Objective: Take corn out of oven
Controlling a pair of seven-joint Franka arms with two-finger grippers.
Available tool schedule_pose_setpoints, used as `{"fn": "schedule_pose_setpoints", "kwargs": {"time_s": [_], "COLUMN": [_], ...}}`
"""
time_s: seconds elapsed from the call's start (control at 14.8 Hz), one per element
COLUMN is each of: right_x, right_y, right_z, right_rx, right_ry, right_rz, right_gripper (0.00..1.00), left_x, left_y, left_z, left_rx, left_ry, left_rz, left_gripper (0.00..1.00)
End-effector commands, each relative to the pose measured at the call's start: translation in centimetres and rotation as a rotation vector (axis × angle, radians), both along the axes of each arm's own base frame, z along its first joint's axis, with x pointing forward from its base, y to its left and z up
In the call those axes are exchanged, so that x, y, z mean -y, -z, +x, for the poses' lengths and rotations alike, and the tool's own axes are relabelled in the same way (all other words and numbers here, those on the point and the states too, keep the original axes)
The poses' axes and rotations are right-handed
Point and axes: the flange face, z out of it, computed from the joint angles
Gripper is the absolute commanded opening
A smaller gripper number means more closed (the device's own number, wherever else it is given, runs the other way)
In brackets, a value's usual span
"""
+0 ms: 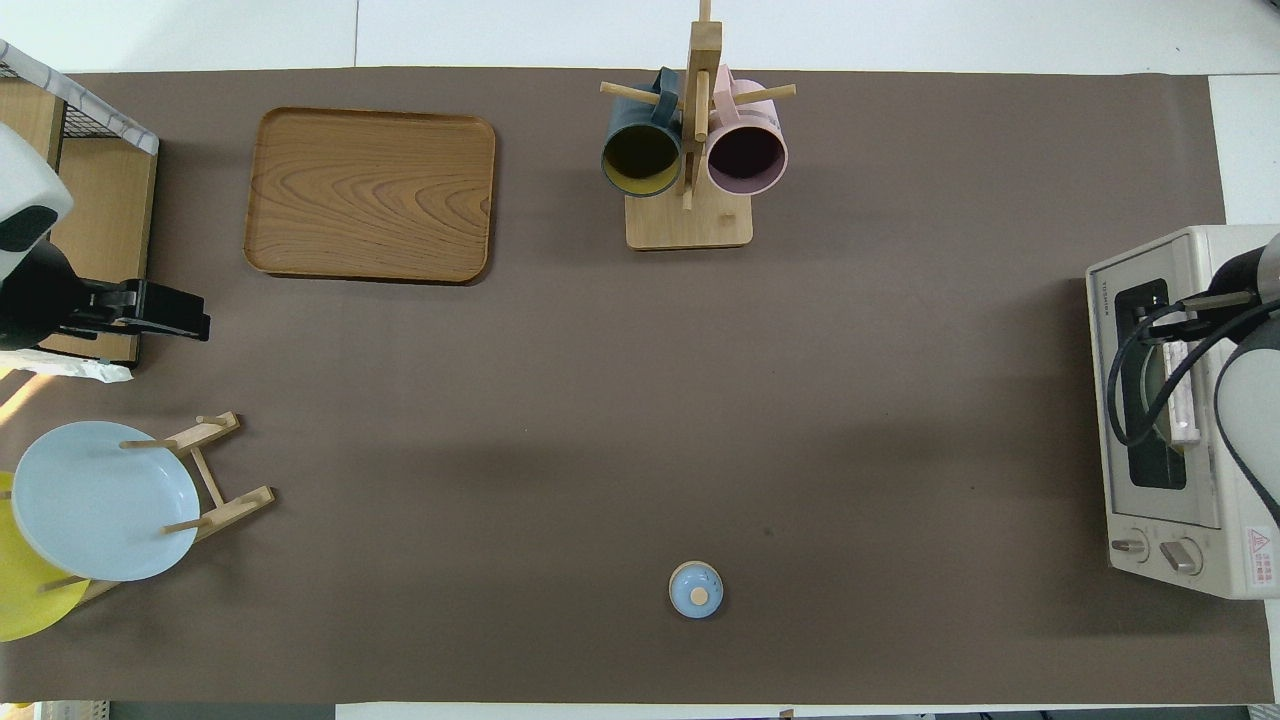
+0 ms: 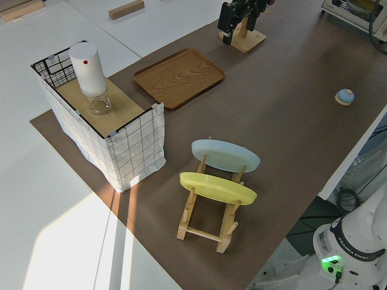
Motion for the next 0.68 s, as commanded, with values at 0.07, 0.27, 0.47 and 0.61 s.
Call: {"fn": "schedule_pose_setpoints", "kwargs": {"time_s": [0.07, 0.27, 0.47, 0.61], "right_x": [2.3, 4.0, 5.4, 5.8], "right_y": [2.3, 3.4, 4.5, 5.0], "right_z": [-1.2, -1.1, -1.4, -1.5], "right_rx": [0.009, 0.007, 0.016, 0.01], "right_ry": [-0.008, -0.029, -0.036, -0.029], "right_rz": [-0.043, -0.067, -0.067, -0.065], "right_gripper": [0.0, 0.0, 0.0, 0.0], "left_x": [-0.4, -0.4, -0.4, -0.4], "left_y": [-0.3, -0.3, -0.3, -0.3], "left_z": [-0.6, -0.5, -0.5, -0.5], "left_rx": [-0.003, -0.001, -0.001, -0.001], "left_ry": [0.001, 0.002, 0.002, 0.002], "left_rz": [0.007, 0.007, 0.007, 0.007], "left_gripper": [1.0, 1.0, 1.0, 1.0]}}
